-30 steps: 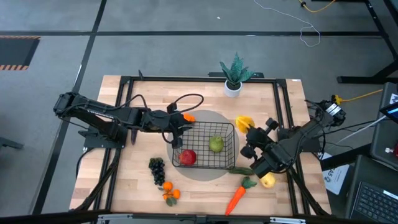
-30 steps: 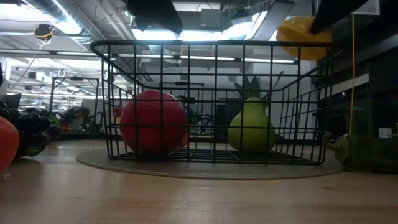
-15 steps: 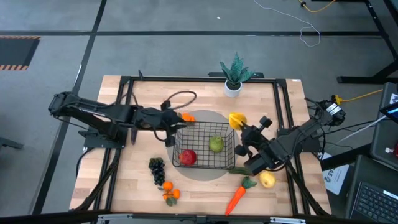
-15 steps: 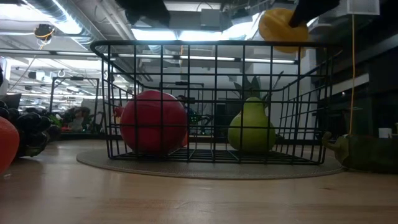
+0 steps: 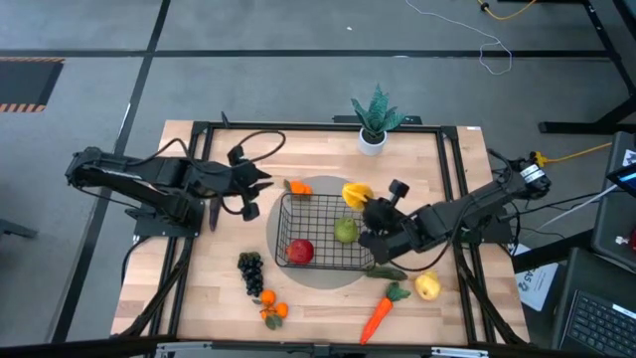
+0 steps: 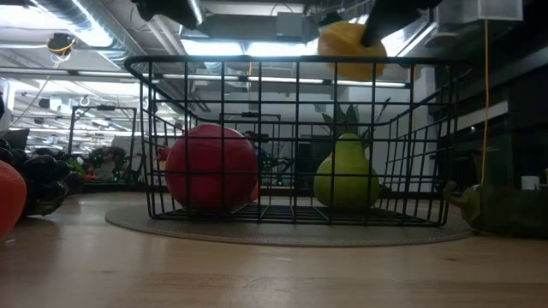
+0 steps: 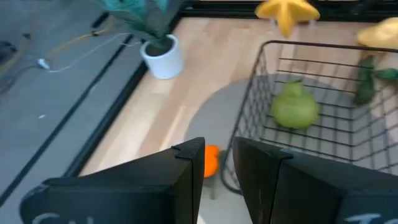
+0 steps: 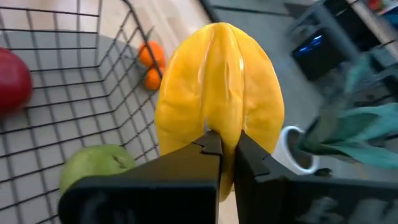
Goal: Build produce basket
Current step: Put the starfruit into the black wire basket
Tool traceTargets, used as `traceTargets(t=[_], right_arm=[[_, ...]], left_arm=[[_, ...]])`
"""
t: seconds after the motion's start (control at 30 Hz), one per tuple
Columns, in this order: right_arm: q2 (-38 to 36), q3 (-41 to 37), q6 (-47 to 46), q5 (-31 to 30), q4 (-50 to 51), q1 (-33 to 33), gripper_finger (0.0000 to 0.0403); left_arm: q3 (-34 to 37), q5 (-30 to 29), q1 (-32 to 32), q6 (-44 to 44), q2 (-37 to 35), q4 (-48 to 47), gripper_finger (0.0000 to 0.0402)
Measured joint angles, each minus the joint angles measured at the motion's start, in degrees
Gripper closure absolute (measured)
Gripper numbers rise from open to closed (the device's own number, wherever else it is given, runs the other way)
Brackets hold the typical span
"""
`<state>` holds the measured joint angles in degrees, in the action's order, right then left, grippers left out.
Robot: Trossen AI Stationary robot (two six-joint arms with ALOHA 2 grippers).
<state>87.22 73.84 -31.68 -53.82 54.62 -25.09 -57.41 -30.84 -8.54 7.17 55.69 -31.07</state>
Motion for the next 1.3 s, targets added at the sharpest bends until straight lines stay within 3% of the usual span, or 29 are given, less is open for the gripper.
traceTargets(t=[0.27, 0.4, 0.63, 0.8, 1.03, 1.3], right_arm=[[0.0, 0.0, 5.09, 9.78, -5.45, 4.46, 0.0379], [0.0, 0.0, 5.99, 12.15, -8.35, 5.5, 0.0348], [0.0, 0.0, 17.55, 16.41, -18.76, 5.44, 0.0305], [0.0, 0.0, 19.93, 16.85, -20.45, 5.49, 0.0281], [0.0, 0.0, 19.37, 16.84, -20.94, 5.47, 0.0272], [0.0, 0.0, 20.94, 27.35, -24.31, 6.58, 0.0272]], left_arm=[[0.0, -0.21, 0.0, 0.23, -0.47, -1.76, 0.0329], [0.0, -0.21, 0.0, 1.76, -0.47, -3.12, 0.0329], [0.0, -0.21, 0.0, 3.04, -0.45, -4.28, 0.0329], [0.0, -0.21, 0.0, 3.37, -0.43, -4.32, 0.0329], [0.0, -0.23, 0.0, 3.4, 0.01, -4.43, 0.0329], [0.0, -0.23, 0.0, 3.42, 0.25, -4.43, 0.0329]])
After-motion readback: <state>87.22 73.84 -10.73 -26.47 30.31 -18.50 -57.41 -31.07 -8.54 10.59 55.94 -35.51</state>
